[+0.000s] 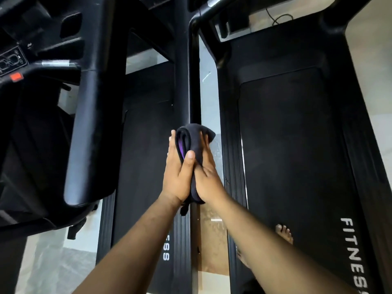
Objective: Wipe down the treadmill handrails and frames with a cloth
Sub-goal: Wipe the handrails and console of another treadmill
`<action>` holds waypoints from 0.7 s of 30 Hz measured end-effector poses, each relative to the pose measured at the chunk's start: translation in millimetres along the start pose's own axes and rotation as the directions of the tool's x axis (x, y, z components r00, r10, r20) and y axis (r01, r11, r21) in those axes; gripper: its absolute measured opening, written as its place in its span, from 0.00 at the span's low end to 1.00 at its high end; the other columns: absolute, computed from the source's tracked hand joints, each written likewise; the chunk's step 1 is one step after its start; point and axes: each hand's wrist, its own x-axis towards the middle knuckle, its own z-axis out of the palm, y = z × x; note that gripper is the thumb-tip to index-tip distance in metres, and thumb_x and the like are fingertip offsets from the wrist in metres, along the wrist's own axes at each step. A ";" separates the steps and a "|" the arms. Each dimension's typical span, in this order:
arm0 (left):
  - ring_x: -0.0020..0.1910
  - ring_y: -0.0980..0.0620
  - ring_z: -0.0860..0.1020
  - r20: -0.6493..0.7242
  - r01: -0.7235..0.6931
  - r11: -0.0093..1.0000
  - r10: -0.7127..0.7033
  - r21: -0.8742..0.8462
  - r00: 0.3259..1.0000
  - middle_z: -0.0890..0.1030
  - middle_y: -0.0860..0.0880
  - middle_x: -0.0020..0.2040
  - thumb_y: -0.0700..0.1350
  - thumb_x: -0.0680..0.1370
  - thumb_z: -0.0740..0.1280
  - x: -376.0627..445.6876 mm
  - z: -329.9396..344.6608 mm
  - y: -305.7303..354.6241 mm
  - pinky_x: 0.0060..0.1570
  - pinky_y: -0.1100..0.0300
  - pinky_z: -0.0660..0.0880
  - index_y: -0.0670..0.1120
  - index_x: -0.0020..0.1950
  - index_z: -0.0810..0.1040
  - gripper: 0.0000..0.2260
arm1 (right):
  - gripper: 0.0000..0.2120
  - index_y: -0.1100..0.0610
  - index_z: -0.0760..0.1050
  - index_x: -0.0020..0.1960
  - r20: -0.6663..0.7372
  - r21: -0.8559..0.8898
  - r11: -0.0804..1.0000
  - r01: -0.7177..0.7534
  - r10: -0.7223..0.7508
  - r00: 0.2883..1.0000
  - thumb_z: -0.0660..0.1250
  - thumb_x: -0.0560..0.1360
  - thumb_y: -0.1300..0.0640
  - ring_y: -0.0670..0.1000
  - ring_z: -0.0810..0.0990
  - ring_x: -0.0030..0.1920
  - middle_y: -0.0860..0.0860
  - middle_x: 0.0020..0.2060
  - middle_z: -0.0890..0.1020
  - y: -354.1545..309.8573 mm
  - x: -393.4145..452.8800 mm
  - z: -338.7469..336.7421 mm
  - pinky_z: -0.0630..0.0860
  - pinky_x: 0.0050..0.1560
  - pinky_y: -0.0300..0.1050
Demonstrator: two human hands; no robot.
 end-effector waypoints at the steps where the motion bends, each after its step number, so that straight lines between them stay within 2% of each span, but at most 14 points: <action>1: 0.79 0.49 0.65 -0.006 -0.013 1.000 0.013 -0.013 1.000 0.68 0.48 0.79 0.68 0.83 0.51 0.0 -1.0 3.1 0.77 0.39 0.61 0.49 0.82 0.62 0.33 | 0.33 0.37 0.46 0.82 0.034 -0.083 0.996 0.042 -0.039 0.999 0.60 0.83 0.48 0.45 0.46 0.83 0.44 0.84 0.46 -6.4 10.7 -4.1 0.50 0.82 0.57; 2: 0.80 0.49 0.64 -0.006 -0.019 1.000 0.019 -0.005 1.000 0.67 0.49 0.80 0.68 0.83 0.50 -0.7 -1.5 5.4 0.78 0.39 0.59 0.52 0.82 0.61 0.32 | 0.33 0.38 0.46 0.83 0.060 -0.197 0.978 0.071 -0.061 0.996 0.60 0.84 0.48 0.47 0.44 0.83 0.45 0.84 0.42 -17.0 29.4 -9.5 0.50 0.82 0.57; 4: 0.84 0.50 0.50 0.033 -0.007 0.995 0.004 0.099 0.999 0.53 0.52 0.84 0.72 0.80 0.47 -5.5 -3.9 11.2 0.82 0.43 0.46 0.57 0.83 0.53 0.35 | 0.32 0.40 0.47 0.83 0.121 -0.468 0.874 0.133 -0.086 0.989 0.60 0.84 0.46 0.54 0.42 0.83 0.48 0.83 0.36 -44.7 80.9 -12.6 0.54 0.81 0.61; 5: 0.84 0.53 0.43 0.063 -0.004 0.986 -0.006 0.164 0.998 0.47 0.53 0.85 0.75 0.78 0.46 -7.9 -3.2 14.5 0.81 0.47 0.41 0.56 0.84 0.48 0.39 | 0.32 0.41 0.48 0.83 0.135 -0.560 0.816 0.145 -0.083 0.987 0.59 0.85 0.45 0.57 0.41 0.83 0.48 0.82 0.35 -59.2 104.1 -15.1 0.55 0.80 0.63; 7: 0.82 0.58 0.38 0.095 0.019 0.976 -0.041 0.216 0.995 0.41 0.55 0.85 0.78 0.76 0.44 -11.3 -4.1 16.0 0.81 0.49 0.39 0.52 0.85 0.44 0.45 | 0.30 0.43 0.51 0.83 0.152 -0.644 0.750 0.150 -0.067 0.986 0.58 0.85 0.44 0.58 0.39 0.83 0.49 0.82 0.34 -75.0 132.7 -16.1 0.56 0.79 0.63; 11: 0.81 0.62 0.38 0.096 0.066 0.986 -0.082 0.154 0.992 0.41 0.57 0.84 0.79 0.74 0.44 -8.7 -6.1 17.9 0.82 0.48 0.41 0.53 0.85 0.44 0.46 | 0.30 0.49 0.54 0.83 0.168 -0.538 0.813 0.221 -0.153 0.974 0.61 0.85 0.49 0.58 0.42 0.83 0.52 0.83 0.37 -59.7 107.0 -20.8 0.51 0.81 0.60; 14: 0.82 0.64 0.43 0.064 0.061 0.994 -0.067 0.093 0.996 0.44 0.65 0.81 0.77 0.76 0.46 -5.1 -7.2 22.8 0.82 0.49 0.46 0.58 0.82 0.45 0.40 | 0.31 0.43 0.52 0.82 0.195 -0.410 0.893 0.186 -0.113 0.974 0.59 0.83 0.46 0.52 0.43 0.83 0.46 0.82 0.36 -39.3 73.8 -20.9 0.53 0.81 0.57; 16: 0.82 0.64 0.46 0.058 0.019 0.996 -0.024 0.091 0.998 0.47 0.68 0.81 0.74 0.79 0.47 -2.8 -7.3 23.3 0.82 0.51 0.47 0.58 0.83 0.48 0.36 | 0.33 0.41 0.49 0.83 0.208 -0.407 0.897 0.170 -0.091 0.974 0.61 0.83 0.48 0.51 0.40 0.83 0.45 0.82 0.33 -41.1 96.7 -19.2 0.52 0.81 0.58; 17: 0.82 0.62 0.45 0.070 0.018 0.993 -0.027 0.117 0.997 0.47 0.66 0.83 0.74 0.79 0.47 -3.5 -8.0 21.9 0.82 0.47 0.47 0.57 0.84 0.47 0.37 | 0.34 0.42 0.49 0.83 0.193 -0.393 0.906 0.159 -0.088 0.977 0.63 0.83 0.49 0.51 0.39 0.83 0.45 0.82 0.33 -46.1 114.6 -18.3 0.51 0.82 0.58; 19: 0.83 0.59 0.42 0.102 0.043 0.977 -0.066 0.208 0.993 0.43 0.60 0.84 0.75 0.79 0.46 1.3 -8.1 19.5 0.81 0.39 0.44 0.55 0.84 0.43 0.40 | 0.35 0.40 0.49 0.83 0.127 -0.245 0.965 0.093 -0.064 0.990 0.64 0.82 0.47 0.49 0.39 0.83 0.45 0.83 0.37 -55.1 155.3 -21.5 0.48 0.82 0.59; 21: 0.82 0.59 0.39 0.119 0.053 0.948 -0.095 0.315 0.988 0.41 0.58 0.84 0.76 0.77 0.44 19.6 -6.2 24.0 0.81 0.39 0.42 0.54 0.84 0.41 0.42 | 0.36 0.40 0.49 0.82 0.060 -0.075 0.996 0.057 -0.053 0.997 0.62 0.80 0.45 0.46 0.43 0.83 0.47 0.84 0.44 -52.7 176.4 -27.7 0.47 0.83 0.58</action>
